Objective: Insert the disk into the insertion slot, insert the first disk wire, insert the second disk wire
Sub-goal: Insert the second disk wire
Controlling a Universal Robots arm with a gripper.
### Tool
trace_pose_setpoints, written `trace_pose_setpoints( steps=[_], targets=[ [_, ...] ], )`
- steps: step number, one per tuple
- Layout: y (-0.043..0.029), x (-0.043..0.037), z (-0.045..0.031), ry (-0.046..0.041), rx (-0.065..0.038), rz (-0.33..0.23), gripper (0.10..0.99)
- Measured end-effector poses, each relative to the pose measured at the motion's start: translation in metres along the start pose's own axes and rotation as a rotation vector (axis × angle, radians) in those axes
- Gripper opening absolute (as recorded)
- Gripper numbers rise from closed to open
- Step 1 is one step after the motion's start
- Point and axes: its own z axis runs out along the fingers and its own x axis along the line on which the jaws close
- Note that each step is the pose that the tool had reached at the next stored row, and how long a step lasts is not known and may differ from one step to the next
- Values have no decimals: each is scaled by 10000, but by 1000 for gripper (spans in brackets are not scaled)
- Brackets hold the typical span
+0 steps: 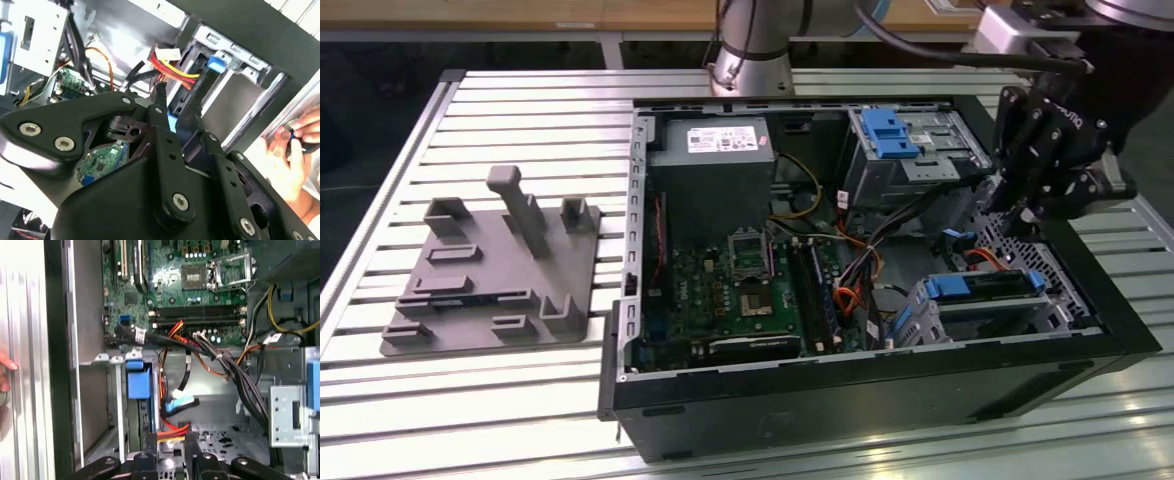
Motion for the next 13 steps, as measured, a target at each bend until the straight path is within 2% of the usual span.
trace_pose_setpoints(
  steps=[3, 9, 13],
  targets=[
    [54, -43, 0, 154, -3, -39, 357],
    [133, -88, 11, 597, -9, -260, 357],
    [160, -99, 26, 800, 24, -587, 357]
  ],
)
